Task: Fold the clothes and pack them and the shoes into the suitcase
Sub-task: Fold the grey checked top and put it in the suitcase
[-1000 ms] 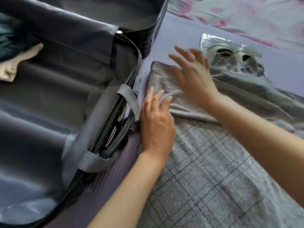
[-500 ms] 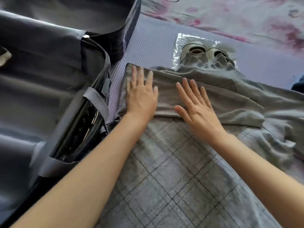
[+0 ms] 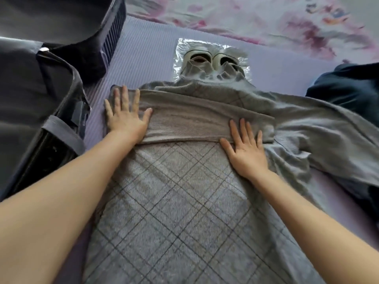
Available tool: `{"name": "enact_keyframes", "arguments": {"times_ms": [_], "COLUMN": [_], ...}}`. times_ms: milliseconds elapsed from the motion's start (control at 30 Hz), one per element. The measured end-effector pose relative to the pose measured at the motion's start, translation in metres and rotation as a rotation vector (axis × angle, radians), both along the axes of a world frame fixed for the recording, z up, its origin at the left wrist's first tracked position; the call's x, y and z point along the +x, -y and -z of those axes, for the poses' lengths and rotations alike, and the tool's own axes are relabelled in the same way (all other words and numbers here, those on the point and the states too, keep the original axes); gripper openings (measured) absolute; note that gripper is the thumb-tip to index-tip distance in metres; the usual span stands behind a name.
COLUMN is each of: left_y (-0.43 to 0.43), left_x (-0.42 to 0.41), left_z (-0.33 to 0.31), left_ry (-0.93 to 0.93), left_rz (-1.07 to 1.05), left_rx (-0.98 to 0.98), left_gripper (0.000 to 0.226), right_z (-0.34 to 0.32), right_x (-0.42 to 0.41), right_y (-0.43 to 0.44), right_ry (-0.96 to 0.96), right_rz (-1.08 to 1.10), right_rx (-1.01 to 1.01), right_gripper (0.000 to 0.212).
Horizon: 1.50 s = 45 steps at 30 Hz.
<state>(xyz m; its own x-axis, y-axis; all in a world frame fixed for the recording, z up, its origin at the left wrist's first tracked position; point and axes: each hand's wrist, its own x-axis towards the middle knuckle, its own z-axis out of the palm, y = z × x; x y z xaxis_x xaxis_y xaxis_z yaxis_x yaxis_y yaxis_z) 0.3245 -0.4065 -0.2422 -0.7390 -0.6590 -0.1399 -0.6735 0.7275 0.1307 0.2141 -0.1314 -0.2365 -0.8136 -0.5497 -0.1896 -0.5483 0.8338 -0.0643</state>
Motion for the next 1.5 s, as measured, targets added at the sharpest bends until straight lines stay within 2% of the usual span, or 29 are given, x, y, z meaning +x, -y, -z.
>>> {"name": "enact_keyframes", "arguments": {"times_ms": [67,167,300,433,567,667,733,933,1067,1133,1200,1233,1300,1367,1400,1467,1500], "left_y": [-0.007,-0.039,-0.113,-0.197,-0.26,-0.282,-0.284,-0.284,-0.283,-0.282,-0.279,-0.278,-0.279,-0.282,-0.282,-0.276,-0.27], "left_x": [0.0,0.003,0.006,-0.003,-0.005,0.005,0.009,0.005,0.005,0.005,0.003,0.003,0.007,0.017,0.023,0.031,0.035], "left_z": [-0.012,-0.026,-0.038,-0.049,-0.046,-0.028,-0.019,-0.018,-0.016,-0.015,-0.018,-0.022,-0.035,-0.055,-0.067,-0.082,-0.084], "left_ry": [0.036,-0.042,-0.12,-0.151,-0.009,0.124,0.154,0.187,0.203,0.204,0.169,0.105,-0.18,-0.485,-0.545,-0.514,-0.472], "left_rz": [-0.008,0.058,0.189,0.354,0.475,0.547,0.574,0.56,0.562,0.556,0.521,0.497,0.414,0.244,0.128,-0.09,-0.189], "left_rx": [0.032,0.053,0.159,0.284,0.345,0.228,0.148,0.153,0.161,0.175,0.24,0.297,0.489,0.858,1.104,1.571,1.706], "left_gripper": [0.07,0.072,0.065,0.062,0.069,0.088,0.101,0.109,0.108,0.103,0.09,0.078,0.05,0.035,0.038,0.055,0.061], "right_z": [-0.004,-0.02,-0.044,-0.066,-0.083,-0.087,-0.085,-0.08,-0.098,-0.117,-0.136,-0.144,-0.152,-0.151,-0.146,-0.13,-0.121], "right_x": [-0.002,0.0,0.018,0.014,0.007,0.007,0.005,-0.01,-0.007,0.005,0.02,0.027,0.041,0.058,0.066,0.081,0.09], "right_y": [0.0,-0.009,-0.055,-0.143,-0.246,-0.315,-0.347,-0.381,-0.384,-0.367,-0.339,-0.321,-0.278,-0.229,-0.206,-0.163,-0.146], "right_ry": [0.049,0.101,0.057,-0.075,-0.196,-0.26,-0.306,-0.507,-0.577,-0.556,-0.453,-0.367,-0.135,0.05,0.107,0.249,0.351], "right_rz": [-0.011,-0.048,0.001,0.21,0.543,0.753,0.814,0.756,0.725,0.678,0.631,0.604,0.535,0.433,0.384,0.299,0.263], "right_rx": [-0.028,-0.202,-0.402,-0.469,-0.502,-0.475,-0.415,-0.235,-0.309,-0.344,-0.4,-0.462,-0.631,-0.755,-0.783,-0.798,-0.807], "right_gripper": [0.066,0.061,0.054,0.048,0.047,0.049,0.05,0.027,0.017,0.021,0.02,0.018,0.02,0.024,0.024,0.022,0.021]}}
